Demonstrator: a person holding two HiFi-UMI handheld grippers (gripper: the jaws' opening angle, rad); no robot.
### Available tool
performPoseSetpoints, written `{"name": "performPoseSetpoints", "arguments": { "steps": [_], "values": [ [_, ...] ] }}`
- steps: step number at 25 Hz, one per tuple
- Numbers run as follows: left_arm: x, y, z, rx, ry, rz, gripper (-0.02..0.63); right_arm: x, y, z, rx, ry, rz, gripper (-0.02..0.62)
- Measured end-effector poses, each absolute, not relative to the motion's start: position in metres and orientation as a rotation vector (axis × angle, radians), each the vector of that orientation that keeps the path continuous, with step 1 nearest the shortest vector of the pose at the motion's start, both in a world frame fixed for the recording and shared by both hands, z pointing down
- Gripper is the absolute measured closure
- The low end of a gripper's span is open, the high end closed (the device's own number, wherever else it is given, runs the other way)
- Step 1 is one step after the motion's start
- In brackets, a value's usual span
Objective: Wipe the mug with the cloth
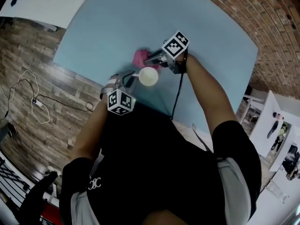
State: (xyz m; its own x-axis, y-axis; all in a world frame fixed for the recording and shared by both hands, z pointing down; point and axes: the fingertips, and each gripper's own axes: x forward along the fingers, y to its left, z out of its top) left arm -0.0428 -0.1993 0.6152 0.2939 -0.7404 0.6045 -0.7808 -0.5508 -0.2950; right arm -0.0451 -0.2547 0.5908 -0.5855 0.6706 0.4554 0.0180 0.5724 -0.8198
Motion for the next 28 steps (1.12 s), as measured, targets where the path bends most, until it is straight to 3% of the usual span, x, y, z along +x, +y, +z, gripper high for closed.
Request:
{"name": "performPoseSetpoints", "arguments": {
  "steps": [9,14,28],
  "values": [
    [-0.047,-0.208,0.615,2.372,-1.506,1.030,0.551,-0.085,-0.222,0.581,-0.804,-1.933,0.915,0.555],
    [-0.045,-0.207,0.614,2.372,-1.515,1.050,0.551,-0.069,-0.229,0.596,-0.766,-1.888,0.808,0.555],
    [-0.050,-0.204,0.618,2.344,-1.539,1.110,0.552,-0.014,-0.260,0.597,-0.580,-1.997,0.904,0.555]
  ]
}}
